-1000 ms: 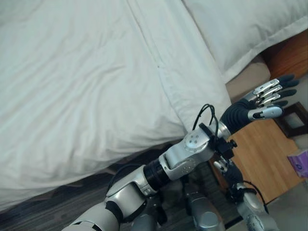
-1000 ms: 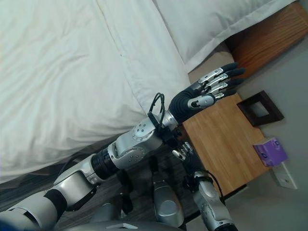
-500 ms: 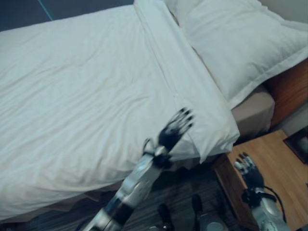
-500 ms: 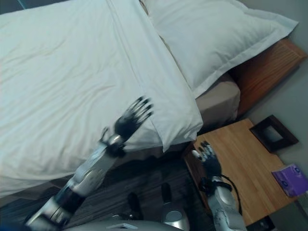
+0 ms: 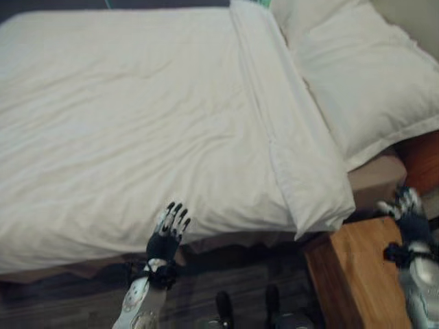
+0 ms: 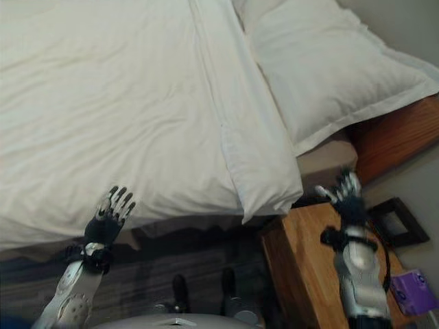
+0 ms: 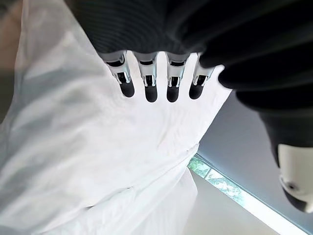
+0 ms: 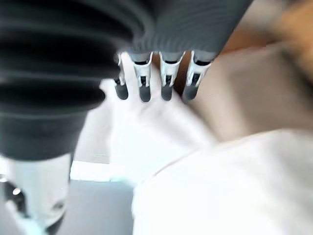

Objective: Making the bed.

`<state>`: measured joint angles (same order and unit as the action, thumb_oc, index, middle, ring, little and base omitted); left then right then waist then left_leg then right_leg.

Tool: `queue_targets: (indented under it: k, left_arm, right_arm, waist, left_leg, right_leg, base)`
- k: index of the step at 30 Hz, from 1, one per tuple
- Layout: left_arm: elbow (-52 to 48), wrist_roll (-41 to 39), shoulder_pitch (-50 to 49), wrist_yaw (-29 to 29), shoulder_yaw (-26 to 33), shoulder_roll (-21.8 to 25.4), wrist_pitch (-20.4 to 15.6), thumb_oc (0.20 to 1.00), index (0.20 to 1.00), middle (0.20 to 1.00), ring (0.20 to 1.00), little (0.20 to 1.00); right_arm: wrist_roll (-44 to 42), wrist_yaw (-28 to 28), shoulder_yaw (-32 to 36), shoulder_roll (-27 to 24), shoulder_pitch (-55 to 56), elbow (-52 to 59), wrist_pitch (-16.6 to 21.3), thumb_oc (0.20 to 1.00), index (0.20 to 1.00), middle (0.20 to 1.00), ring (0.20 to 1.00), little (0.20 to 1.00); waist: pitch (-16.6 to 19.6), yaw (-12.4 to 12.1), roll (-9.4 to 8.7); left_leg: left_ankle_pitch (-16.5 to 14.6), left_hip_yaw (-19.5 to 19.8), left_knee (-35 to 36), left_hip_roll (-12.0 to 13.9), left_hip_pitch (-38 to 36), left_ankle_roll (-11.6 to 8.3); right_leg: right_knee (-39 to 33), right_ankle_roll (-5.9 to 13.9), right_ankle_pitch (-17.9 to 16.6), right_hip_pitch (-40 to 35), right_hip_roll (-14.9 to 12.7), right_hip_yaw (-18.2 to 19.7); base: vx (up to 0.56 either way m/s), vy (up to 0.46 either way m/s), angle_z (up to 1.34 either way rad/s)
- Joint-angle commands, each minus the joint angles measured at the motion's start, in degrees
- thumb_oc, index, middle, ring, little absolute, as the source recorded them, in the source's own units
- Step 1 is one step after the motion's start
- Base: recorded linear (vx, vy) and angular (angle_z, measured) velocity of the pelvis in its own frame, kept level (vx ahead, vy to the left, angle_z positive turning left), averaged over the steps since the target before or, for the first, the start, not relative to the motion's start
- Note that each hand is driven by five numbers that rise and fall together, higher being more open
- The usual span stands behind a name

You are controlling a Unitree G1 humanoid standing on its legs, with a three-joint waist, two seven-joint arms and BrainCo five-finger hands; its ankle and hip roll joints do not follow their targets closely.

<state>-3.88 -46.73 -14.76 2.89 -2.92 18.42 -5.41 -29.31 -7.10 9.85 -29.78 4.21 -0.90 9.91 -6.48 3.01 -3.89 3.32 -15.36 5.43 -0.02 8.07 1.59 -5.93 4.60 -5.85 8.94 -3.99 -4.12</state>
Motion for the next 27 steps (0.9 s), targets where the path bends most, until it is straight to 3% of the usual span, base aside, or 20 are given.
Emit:
queue_targets:
  k: [1, 6, 10, 12, 19, 27]
  left_arm:
    - [-4.26, 0.64, 2.95, -0.02, -0.20, 1.90, -3.21, 1.000, 1.000, 1.000, 1.000, 1.000]
    - [-4.94, -0.45, 3.02, -1.18, -2.37, 2.31, -2.92, 1.000, 1.000, 1.000, 1.000, 1.000]
    - [-4.42, -1.10, 3.38, -1.44, -3.69, 2.65, -2.98, 1.000, 1.000, 1.000, 1.000, 1.000]
    - [-4.03, -1.55, 4.15, -1.31, -4.80, 3.10, -3.16, 1.000, 1.000, 1.000, 1.000, 1.000]
    - [-2.39, -1.97, 5.87, -2.21, -4.92, 2.41, -3.56, 1.000, 1.000, 1.000, 1.000, 1.000]
    - [-0.79, -2.26, 8.12, -2.56, -6.17, 2.02, -4.05, 1.000, 1.000, 1.000, 1.000, 1.000]
  right_arm:
    - [-12.62, 2.29, 0.19, -1.78, -9.51, 2.73, 6.40, 0.200, 0.200, 0.200, 0.200, 0.200]
    - [-27.83, 1.75, -4.24, -1.23, -21.34, 1.26, 9.53, 0.200, 0.200, 0.200, 0.200, 0.200]
    - [-34.08, 3.08, -7.98, -3.38, -26.84, -3.84, 8.39, 0.200, 0.200, 0.200, 0.200, 0.200]
    - [-38.73, 2.94, -8.83, -4.18, -30.87, -12.61, 7.45, 0.200, 0.200, 0.200, 0.200, 0.200]
    - [-43.28, 2.24, -6.68, 0.98, -33.54, -24.90, 7.07, 0.200, 0.200, 0.200, 0.200, 0.200]
    - [-44.68, 2.40, -5.97, 2.32, -36.86, -44.16, 2.37, 0.200, 0.200, 0.200, 0.200, 0.200]
  waist:
    - [-2.34, -1.70, -1.94]
    - [-3.22, -3.32, -2.45]
    - [-4.41, -4.24, -2.84]
    - [-5.67, -5.18, -2.94]
    - [-7.51, -6.57, -2.82]
    - [-9.66, -7.84, -1.70]
  left_leg:
    - [-0.51, 2.01, -0.43, 1.76, -0.65, -3.21]
    - [-0.27, 2.17, -0.43, 1.74, 0.75, -3.30]
    - [0.18, 2.42, -0.43, 1.73, 2.11, -3.48]
    - [0.52, 2.66, -0.43, 1.83, 3.60, -3.70]
    - [0.80, 2.46, -0.43, 2.28, 5.89, -3.84]
    - [1.30, 2.96, -0.43, 2.33, 8.42, -4.18]
  right_leg:
    - [0.93, 5.38, 0.23, -2.20, -4.76, -1.30]
    - [0.93, 5.34, 0.11, -1.14, -4.97, -1.54]
    - [0.93, 5.33, -0.37, 0.07, -5.04, -1.99]
    - [0.93, 5.42, -0.74, 1.45, -4.98, -2.39]
    - [0.93, 5.56, -1.22, 3.89, -4.65, -2.67]
    - [0.93, 5.34, -1.42, 6.62, -4.34, -2.02]
  base:
    - [0.00, 0.020, -0.03]
    - [0.00, 0.005, 0.01]
    - [-0.02, 0.010, 0.05]
    - [-0.01, 0.000, 0.04]
    - [0.01, -0.003, -0.02]
    - [0.01, -0.006, -0.03]
